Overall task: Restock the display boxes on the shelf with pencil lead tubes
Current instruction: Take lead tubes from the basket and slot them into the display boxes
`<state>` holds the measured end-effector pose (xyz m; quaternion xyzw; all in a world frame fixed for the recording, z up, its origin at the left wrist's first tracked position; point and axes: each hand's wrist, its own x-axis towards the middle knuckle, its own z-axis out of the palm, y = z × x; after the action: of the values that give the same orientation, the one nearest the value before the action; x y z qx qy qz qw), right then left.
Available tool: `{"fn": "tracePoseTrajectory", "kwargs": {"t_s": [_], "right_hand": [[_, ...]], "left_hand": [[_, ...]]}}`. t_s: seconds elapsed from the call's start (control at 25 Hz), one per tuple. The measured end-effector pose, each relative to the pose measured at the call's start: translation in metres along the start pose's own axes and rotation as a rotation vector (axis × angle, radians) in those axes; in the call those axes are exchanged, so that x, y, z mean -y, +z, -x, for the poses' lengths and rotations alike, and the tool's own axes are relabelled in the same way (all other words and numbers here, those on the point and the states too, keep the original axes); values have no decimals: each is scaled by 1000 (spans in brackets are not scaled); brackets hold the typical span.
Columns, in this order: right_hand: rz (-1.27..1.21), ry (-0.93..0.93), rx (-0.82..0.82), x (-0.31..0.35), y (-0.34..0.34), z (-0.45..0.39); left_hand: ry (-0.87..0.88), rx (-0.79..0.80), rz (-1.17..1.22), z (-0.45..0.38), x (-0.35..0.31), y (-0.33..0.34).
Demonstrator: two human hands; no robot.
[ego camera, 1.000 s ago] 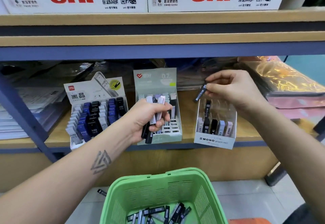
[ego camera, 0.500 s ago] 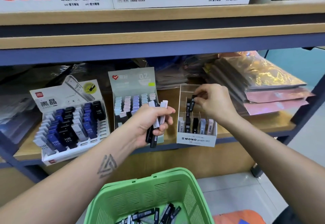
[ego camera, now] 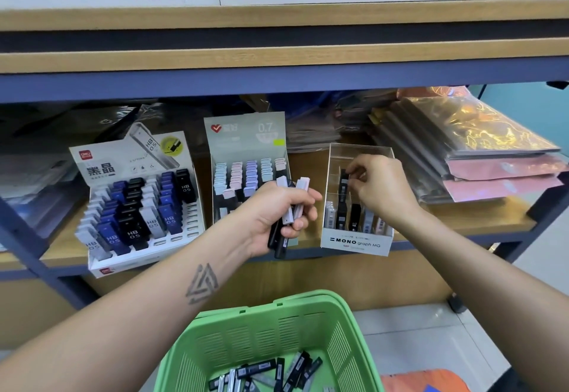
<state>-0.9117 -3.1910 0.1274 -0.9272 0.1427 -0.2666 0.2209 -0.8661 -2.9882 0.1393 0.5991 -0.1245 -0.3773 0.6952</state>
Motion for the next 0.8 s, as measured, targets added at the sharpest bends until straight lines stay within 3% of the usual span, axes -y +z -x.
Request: {"fn": "tracePoseTrajectory", "kwargs": {"t_s": [0.12, 0.16, 0.24, 0.32, 0.52, 0.8], "right_hand": [[-34, -44, -65, 12, -6, 3], [-194, -27, -5, 19, -9, 5], [-598, 70, 286, 37, -13, 10], [-706, 103, 432, 45, -12, 14], [-974, 297, 398, 39, -17, 10], [-1005, 340, 389, 36, -23, 13]], "left_hand": [[-31, 30, -6, 0, 1, 0], [-37, 40, -8, 1, 1, 1], [-38, 56, -16, 3, 0, 1], [-42, 65, -20, 6, -1, 1], [-50, 7, 26, 8, -3, -9], [-3, -114, 95, 6, -5, -16]]}}
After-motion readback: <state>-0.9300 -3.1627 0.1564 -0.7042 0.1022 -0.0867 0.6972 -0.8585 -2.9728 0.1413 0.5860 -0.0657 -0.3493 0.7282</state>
